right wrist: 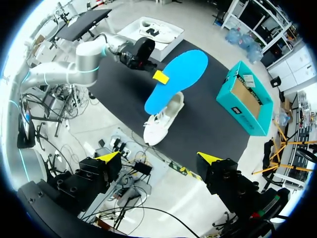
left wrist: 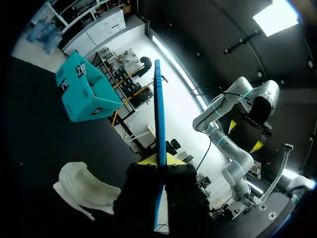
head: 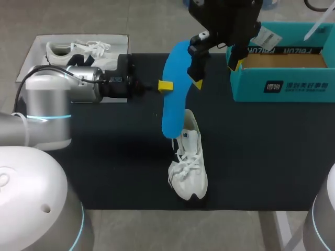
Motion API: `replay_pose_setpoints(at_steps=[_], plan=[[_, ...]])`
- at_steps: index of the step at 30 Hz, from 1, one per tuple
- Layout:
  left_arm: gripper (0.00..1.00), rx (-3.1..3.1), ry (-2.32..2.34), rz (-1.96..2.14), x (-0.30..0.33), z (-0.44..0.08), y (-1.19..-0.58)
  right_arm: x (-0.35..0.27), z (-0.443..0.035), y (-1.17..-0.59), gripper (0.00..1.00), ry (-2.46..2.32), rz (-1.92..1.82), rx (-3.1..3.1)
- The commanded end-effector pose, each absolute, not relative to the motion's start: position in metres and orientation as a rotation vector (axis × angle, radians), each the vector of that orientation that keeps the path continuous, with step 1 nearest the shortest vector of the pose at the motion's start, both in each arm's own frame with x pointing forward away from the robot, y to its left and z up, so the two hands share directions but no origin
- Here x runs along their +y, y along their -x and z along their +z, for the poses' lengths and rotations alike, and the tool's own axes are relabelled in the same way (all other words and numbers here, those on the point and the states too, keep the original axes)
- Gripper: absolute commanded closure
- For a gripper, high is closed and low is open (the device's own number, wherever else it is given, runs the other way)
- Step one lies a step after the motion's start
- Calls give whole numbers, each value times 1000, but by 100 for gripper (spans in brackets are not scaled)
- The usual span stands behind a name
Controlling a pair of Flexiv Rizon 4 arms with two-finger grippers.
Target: Take the shoe out of the shoebox, open the shoe tongue, remove and reinsert the insole, then place the shoe into the shoebox
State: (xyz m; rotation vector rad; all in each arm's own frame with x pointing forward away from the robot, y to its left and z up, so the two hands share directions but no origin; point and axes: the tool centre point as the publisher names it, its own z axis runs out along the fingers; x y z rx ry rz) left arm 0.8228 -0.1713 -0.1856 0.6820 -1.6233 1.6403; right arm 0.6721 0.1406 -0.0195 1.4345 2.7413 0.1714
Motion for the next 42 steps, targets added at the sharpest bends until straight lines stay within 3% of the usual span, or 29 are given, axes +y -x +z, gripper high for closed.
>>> replay_pose_setpoints(at_steps=[1, 13, 42], plan=[[100, -1796, -398, 1937, -150, -175, -795, 140, -20, -673, 0, -1435, 172, 2743], [100, -1812, 68, 2258, -143, -166, -766, 140, -20, -673, 0, -1435, 172, 2743], [100, -1875, 4, 2185, -149, -177, -772, 140, -20, -673, 0, -1435, 172, 2743]])
